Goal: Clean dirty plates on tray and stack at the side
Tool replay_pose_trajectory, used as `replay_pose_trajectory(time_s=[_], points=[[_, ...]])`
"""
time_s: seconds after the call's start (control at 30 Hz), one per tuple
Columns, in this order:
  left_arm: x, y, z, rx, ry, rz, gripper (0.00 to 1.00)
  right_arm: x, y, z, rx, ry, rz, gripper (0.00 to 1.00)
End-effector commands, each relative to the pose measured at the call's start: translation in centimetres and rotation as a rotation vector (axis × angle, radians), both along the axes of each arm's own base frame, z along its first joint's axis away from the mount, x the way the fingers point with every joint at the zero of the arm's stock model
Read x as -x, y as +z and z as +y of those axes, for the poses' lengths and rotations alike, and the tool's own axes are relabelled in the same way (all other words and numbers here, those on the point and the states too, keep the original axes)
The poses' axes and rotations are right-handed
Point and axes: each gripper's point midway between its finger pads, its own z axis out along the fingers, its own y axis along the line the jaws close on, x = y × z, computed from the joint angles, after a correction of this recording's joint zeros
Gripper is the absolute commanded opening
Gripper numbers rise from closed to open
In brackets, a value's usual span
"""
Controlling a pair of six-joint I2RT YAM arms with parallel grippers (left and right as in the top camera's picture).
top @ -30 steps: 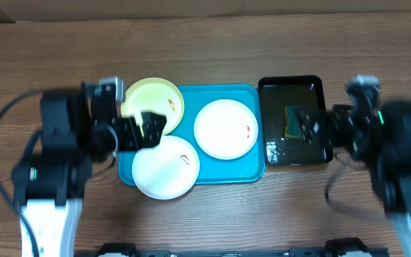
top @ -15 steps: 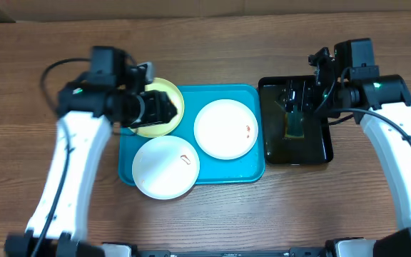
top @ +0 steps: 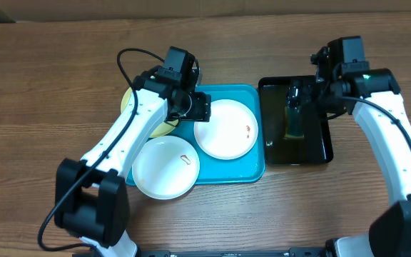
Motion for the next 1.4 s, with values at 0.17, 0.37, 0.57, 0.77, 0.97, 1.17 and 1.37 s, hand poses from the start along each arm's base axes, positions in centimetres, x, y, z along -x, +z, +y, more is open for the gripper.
replay_pose_trajectory(time_s=[0.17, 0.37, 0.57, 0.77, 0.97, 1.17, 1.37], points=[[0.7, -3.8, -0.1, -0.058, 0.012, 0.098, 0.62, -1.1, -5.2, -1.0, 0.063, -0.019, 0.109, 0.87], [1.0, -6.1, -0.1, -0.084, 0.012, 0.151, 0.54, -0.9, -7.4, -1.1, 0.074, -0.018, 0.169, 0.88], [1.2, -9.2, 0.0, -0.118, 0.010, 0.204, 0.57, -1.2, -7.4, -1.1, 0.073, -0.019, 0.159, 0.89], [1.0, -10.5, -0.2, -0.118, 0.010, 0.213, 0.52, -1.5, -7.3, -1.1, 0.074, -0.016, 0.148, 0.91], [0.9, -10.5, -0.2, -0.117, 0.010, 0.210, 0.40, -2.4, -7.6, -1.0, 0.071, -0.017, 0.120, 0.92], [0.9, -10.5, -0.2, -0.117, 0.010, 0.210, 0.25, -2.4, -8.6, -1.6, 0.104, -0.027, 0.129, 0.92], [0.9, -10.5, -0.2, -0.116, 0.010, 0.207, 0.04, -2.0, -11.1, -1.8, 0.112, -0.031, 0.120, 0.92]])
